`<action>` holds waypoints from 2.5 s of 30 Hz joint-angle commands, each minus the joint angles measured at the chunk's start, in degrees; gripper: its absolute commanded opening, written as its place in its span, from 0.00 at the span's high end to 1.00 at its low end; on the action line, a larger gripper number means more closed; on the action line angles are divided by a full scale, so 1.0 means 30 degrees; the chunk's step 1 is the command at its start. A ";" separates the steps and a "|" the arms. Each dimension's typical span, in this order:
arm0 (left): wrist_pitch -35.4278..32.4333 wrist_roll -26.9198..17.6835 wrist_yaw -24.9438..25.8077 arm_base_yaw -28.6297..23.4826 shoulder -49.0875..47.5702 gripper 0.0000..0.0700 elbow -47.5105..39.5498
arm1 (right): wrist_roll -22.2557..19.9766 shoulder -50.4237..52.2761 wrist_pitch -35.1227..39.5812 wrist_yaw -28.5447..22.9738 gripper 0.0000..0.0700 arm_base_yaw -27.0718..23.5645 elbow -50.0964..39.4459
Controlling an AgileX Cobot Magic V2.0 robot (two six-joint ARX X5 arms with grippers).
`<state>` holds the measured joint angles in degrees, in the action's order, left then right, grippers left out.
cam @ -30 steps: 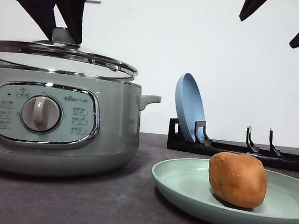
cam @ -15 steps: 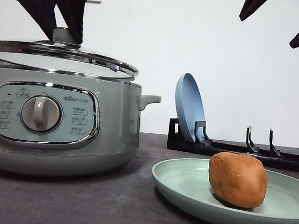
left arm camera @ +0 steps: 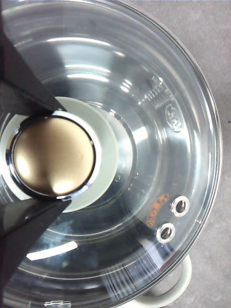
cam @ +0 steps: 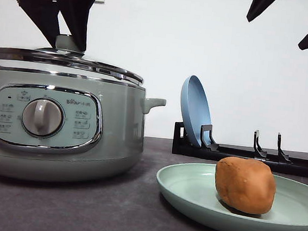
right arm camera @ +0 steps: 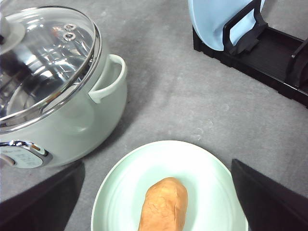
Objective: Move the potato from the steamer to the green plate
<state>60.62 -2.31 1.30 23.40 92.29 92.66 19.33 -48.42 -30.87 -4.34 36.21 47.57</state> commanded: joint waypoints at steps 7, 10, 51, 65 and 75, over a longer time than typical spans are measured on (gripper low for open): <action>-0.0181 -0.0225 -0.0023 0.0095 0.0658 1.00 0.0481 | -0.0109 -0.0102 0.0109 -0.0080 0.13 0.0102 0.0291; -0.0138 -0.0225 -0.0031 0.0102 0.0745 1.00 0.0481 | -0.0110 -0.0102 0.0109 -0.0073 0.12 0.0102 0.0291; -0.0665 0.0076 -0.0955 0.0481 -0.0546 0.37 0.0498 | -0.0567 -0.0102 -0.0333 0.0022 0.12 0.0102 0.0291; 0.0219 0.0147 0.3072 0.0481 -0.5087 0.38 0.0503 | -0.0675 -0.0102 -0.0748 0.3046 0.13 0.0102 0.0291; 0.1759 0.0137 0.6140 0.0481 -0.7144 0.39 0.0503 | -0.0673 -0.0102 -0.1593 0.6473 0.13 0.0102 0.0291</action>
<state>65.98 -1.98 19.31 24.53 70.57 92.82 17.82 -48.42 -35.89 14.65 36.21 47.57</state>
